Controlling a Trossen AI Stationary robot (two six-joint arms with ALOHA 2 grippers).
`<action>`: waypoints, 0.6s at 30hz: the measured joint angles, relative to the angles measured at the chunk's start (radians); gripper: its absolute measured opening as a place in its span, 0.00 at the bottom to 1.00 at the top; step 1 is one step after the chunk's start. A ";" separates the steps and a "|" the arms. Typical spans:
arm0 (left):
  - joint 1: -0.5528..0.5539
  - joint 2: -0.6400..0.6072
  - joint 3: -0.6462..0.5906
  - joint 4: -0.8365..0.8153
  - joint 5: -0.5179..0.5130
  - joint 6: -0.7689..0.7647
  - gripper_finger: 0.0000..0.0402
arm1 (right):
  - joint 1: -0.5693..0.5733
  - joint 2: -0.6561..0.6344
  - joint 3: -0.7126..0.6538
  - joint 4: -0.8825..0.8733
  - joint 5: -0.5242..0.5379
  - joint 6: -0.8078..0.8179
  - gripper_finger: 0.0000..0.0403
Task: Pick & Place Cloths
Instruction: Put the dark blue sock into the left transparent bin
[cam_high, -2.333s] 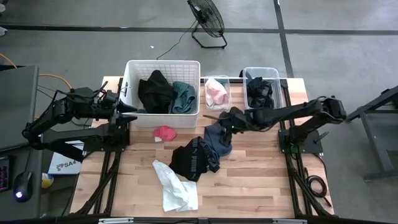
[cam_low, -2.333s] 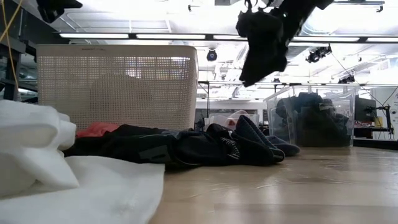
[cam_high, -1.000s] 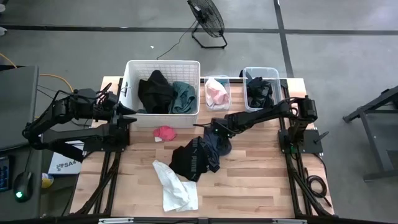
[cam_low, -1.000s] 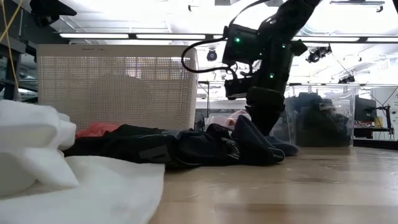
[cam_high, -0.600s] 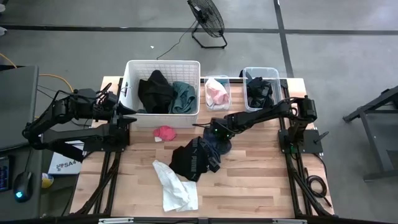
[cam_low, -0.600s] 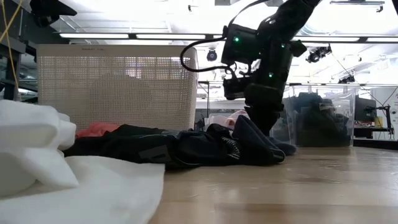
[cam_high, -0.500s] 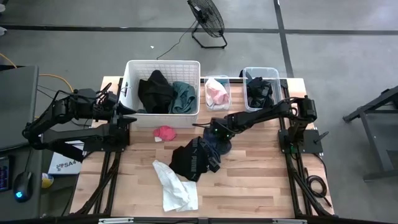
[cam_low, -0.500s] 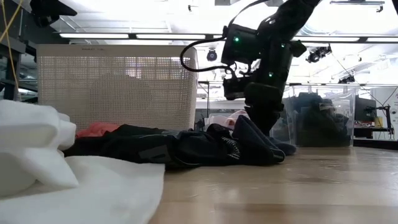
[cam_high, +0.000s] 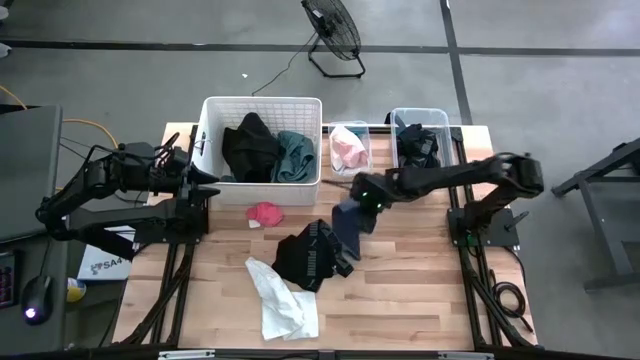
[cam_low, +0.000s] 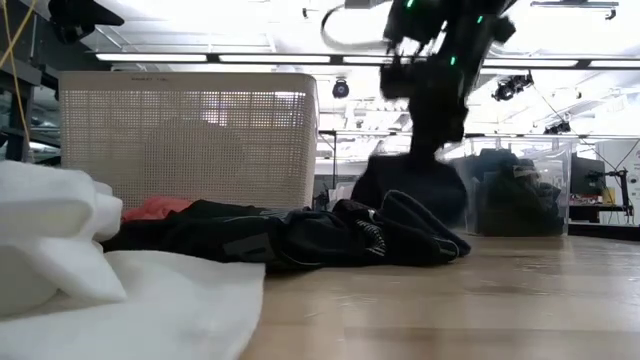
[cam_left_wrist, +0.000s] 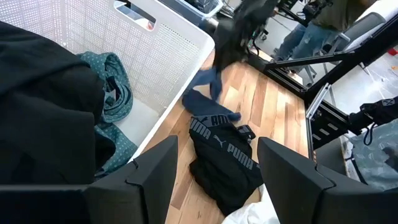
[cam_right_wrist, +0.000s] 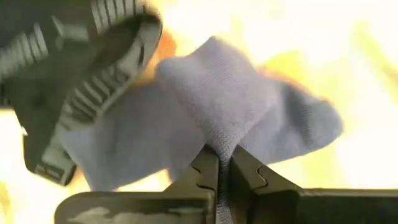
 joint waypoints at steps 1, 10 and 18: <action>0.000 0.000 0.000 0.000 0.000 -0.006 0.54 | -0.006 -0.028 0.000 0.001 0.022 -0.001 0.01; 0.000 0.000 0.000 0.035 -0.009 -0.018 0.54 | -0.105 -0.248 0.002 0.116 0.200 -0.044 0.01; 0.000 0.000 0.000 0.080 -0.024 -0.020 0.54 | -0.201 -0.341 0.004 0.362 0.244 -0.198 0.01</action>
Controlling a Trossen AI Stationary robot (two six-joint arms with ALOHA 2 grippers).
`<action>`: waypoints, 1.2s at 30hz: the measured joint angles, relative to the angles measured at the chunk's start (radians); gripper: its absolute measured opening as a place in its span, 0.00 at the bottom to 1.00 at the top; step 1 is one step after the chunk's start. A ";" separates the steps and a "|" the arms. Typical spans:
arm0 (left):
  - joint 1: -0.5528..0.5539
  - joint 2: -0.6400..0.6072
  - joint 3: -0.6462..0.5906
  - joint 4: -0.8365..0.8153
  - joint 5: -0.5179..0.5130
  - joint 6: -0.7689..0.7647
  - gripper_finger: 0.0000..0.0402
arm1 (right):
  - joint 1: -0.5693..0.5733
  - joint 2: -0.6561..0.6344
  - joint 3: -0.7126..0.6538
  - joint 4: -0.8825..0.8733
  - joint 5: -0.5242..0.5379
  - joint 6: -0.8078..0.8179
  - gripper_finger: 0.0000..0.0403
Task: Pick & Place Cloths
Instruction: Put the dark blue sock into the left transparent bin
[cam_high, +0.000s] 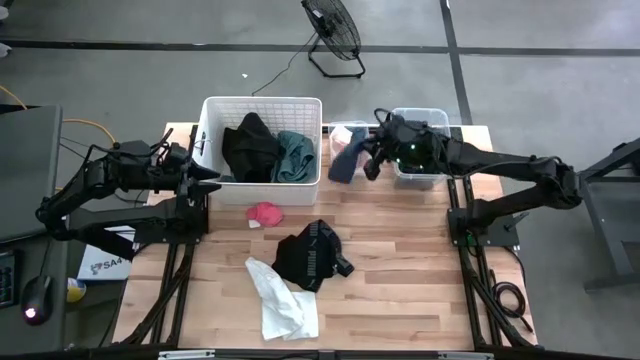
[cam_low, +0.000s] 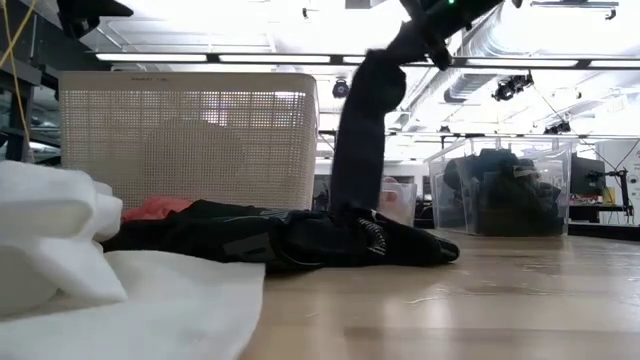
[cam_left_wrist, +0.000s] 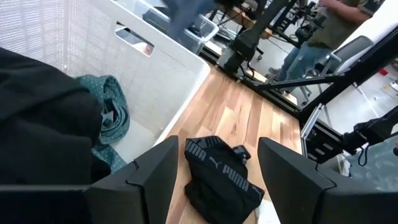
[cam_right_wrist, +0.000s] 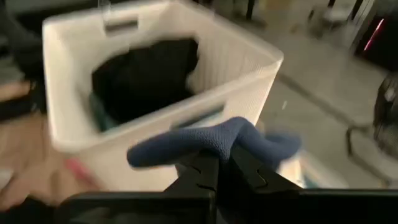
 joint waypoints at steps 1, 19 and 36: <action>0.000 0.000 0.000 -0.002 -0.005 0.000 0.54 | -0.012 0.000 0.001 0.033 0.000 -0.021 0.01; 0.000 0.000 0.000 -0.003 -0.096 -0.055 0.54 | -0.172 -0.005 0.001 0.134 0.116 -0.290 0.01; 0.000 0.000 0.000 0.045 -0.179 -0.072 0.54 | -0.296 0.097 0.001 0.052 -0.040 -0.334 0.01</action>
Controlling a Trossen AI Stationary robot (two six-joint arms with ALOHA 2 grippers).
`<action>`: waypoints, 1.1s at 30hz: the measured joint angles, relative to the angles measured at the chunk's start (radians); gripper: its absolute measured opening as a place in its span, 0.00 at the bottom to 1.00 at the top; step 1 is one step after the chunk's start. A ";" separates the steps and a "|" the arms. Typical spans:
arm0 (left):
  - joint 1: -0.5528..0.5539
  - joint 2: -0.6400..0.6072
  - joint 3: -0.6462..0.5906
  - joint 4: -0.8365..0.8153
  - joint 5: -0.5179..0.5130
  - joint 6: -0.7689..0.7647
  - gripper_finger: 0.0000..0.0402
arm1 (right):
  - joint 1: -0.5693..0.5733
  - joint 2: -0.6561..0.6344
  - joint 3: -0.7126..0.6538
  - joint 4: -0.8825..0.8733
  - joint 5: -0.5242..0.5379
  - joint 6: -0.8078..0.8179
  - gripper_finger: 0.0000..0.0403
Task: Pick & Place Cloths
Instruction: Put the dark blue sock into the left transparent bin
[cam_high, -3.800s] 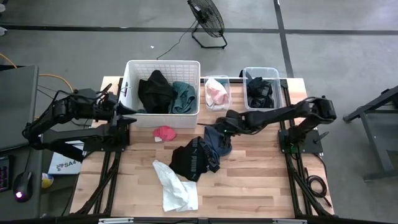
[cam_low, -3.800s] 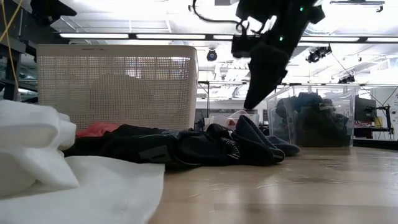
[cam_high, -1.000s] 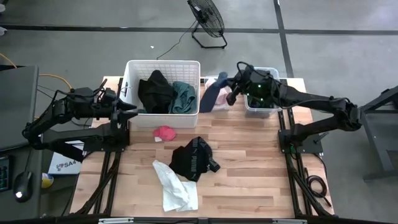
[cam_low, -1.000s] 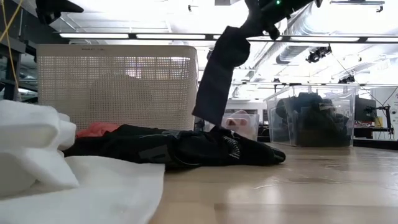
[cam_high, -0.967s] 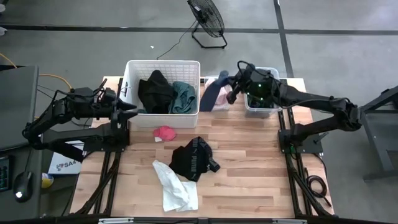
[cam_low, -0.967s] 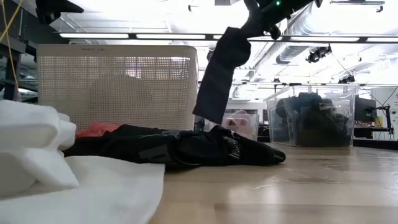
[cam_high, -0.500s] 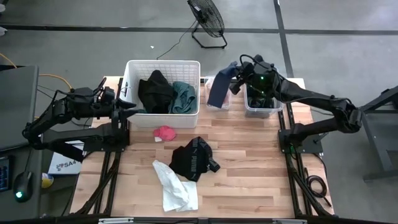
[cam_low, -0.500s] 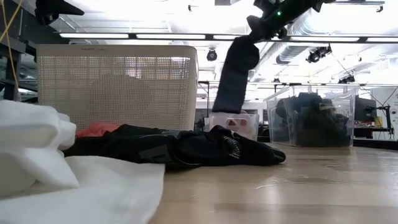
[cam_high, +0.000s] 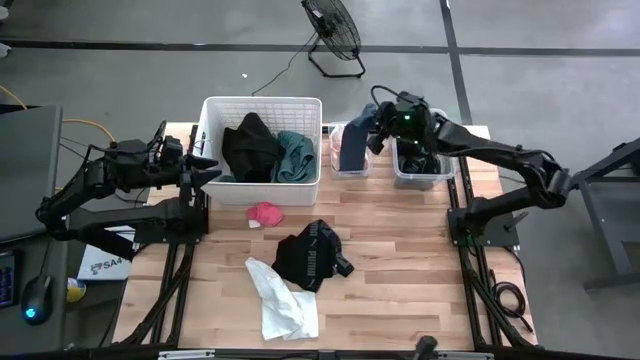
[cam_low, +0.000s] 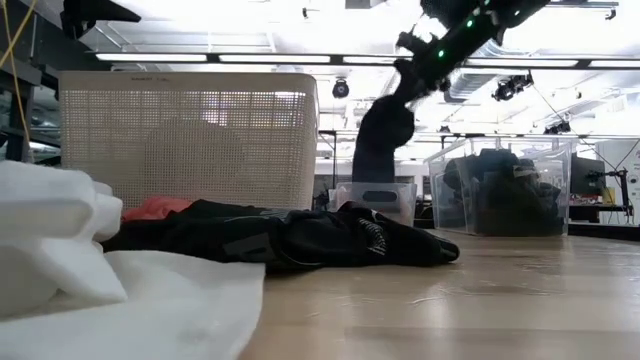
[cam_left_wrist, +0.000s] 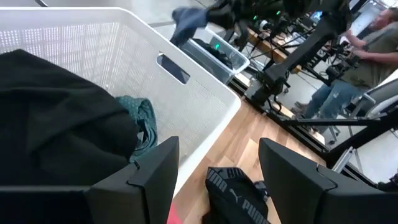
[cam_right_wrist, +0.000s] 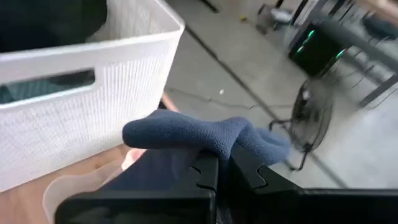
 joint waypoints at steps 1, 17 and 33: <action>0.000 0.000 0.000 0.001 -0.002 0.000 0.54 | 0.000 0.018 0.000 0.000 -0.014 0.011 0.01; 0.000 0.000 0.000 0.001 -0.007 -0.005 0.54 | 0.001 0.322 0.000 0.022 -0.157 0.257 0.01; 0.000 0.000 0.000 0.001 -0.006 -0.004 0.54 | 0.001 0.458 0.000 0.019 -0.248 0.352 0.03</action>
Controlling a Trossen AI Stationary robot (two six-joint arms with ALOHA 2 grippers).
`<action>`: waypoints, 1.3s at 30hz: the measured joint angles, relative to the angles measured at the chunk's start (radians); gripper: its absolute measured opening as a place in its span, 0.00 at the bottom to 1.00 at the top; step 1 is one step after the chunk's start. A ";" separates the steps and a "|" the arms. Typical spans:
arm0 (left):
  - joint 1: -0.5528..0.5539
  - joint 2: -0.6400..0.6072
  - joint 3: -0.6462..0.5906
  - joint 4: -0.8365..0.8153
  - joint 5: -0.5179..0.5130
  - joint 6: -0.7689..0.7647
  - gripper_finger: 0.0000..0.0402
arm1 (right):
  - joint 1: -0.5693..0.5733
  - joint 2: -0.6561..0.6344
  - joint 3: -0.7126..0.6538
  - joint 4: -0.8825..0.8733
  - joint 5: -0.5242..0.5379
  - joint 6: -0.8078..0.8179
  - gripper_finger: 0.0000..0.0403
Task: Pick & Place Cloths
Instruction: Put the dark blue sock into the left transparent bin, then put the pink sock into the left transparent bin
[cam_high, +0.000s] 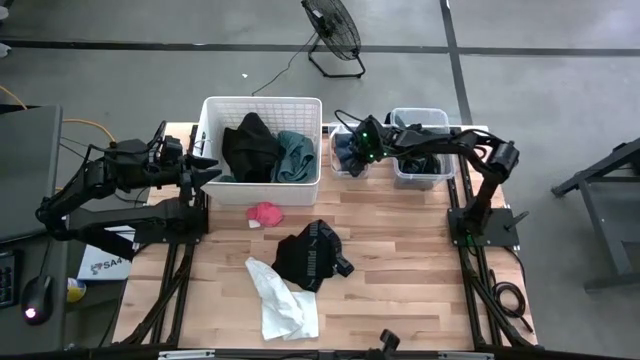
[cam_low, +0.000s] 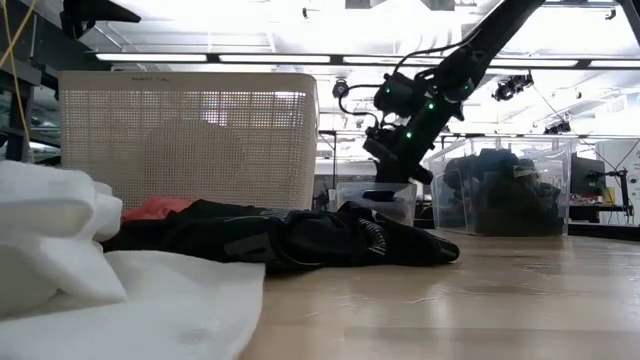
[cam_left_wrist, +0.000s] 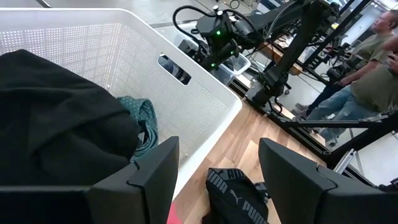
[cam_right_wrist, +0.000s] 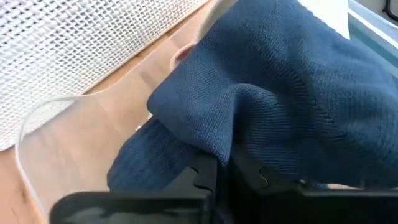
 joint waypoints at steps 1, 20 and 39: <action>0.000 0.000 0.000 0.000 0.000 0.001 0.54 | 0.000 -0.005 0.000 -0.001 0.004 0.000 0.04; 0.000 0.000 0.000 -0.015 0.041 0.032 0.54 | 0.002 -0.223 0.000 0.017 -0.029 0.096 0.78; 0.000 0.103 0.000 -0.144 0.348 0.146 0.54 | 0.333 -0.443 0.000 -0.122 0.191 0.356 0.79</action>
